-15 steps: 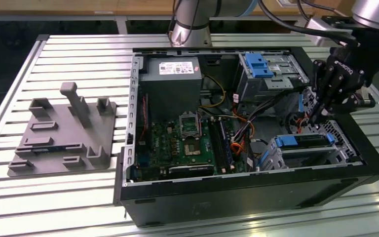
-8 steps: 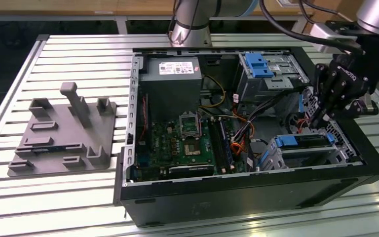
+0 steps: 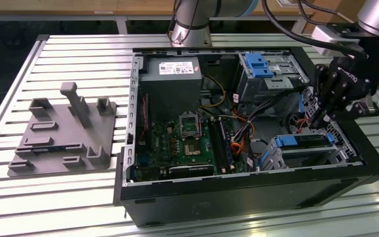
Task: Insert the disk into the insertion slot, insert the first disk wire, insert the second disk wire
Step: 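Insert the first disk wire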
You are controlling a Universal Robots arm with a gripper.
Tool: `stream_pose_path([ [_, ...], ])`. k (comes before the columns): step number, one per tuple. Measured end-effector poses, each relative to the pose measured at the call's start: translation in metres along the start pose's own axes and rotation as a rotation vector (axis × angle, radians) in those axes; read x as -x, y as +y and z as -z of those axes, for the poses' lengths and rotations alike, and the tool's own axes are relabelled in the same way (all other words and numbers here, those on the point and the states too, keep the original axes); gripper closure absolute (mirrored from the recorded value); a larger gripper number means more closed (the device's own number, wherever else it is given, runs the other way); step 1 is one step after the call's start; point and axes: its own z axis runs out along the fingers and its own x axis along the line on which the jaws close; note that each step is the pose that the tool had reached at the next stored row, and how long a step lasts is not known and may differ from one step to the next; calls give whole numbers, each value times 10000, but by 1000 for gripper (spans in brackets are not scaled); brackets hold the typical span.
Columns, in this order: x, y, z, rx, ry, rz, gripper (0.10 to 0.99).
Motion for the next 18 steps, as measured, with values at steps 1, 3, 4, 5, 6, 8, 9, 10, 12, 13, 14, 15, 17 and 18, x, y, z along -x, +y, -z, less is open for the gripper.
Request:
stream_pose_path([
  [1, -1, 0, 0, -11, 2, 77, 922],
  [3, -16, 0, -1, -26, -5, 126, 922],
  [4, -30, 0, -3, -30, -16, 127, 922],
  [5, -51, 0, -5, -32, -37, 128, 922],
  [6, -73, 0, -8, -33, -91, 130, 922],
  [8, -114, 0, -13, -34, -240, 135, 922],
  [9, -133, -1, -17, -36, -335, 138, 922],
  [10, -151, -1, -20, -38, -461, 142, 922],
  [12, -179, -1, -24, -46, -694, 150, 922],
  [13, -192, -1, -27, -48, -781, 153, 922],
  [14, -207, -1, -30, -48, -840, 155, 922],
  [15, -221, -1, -32, -49, -880, 156, 922],
  [17, -244, -1, -37, -49, -965, 160, 922],
  [18, -251, -2, -39, -50, -1009, 163, 922],
])
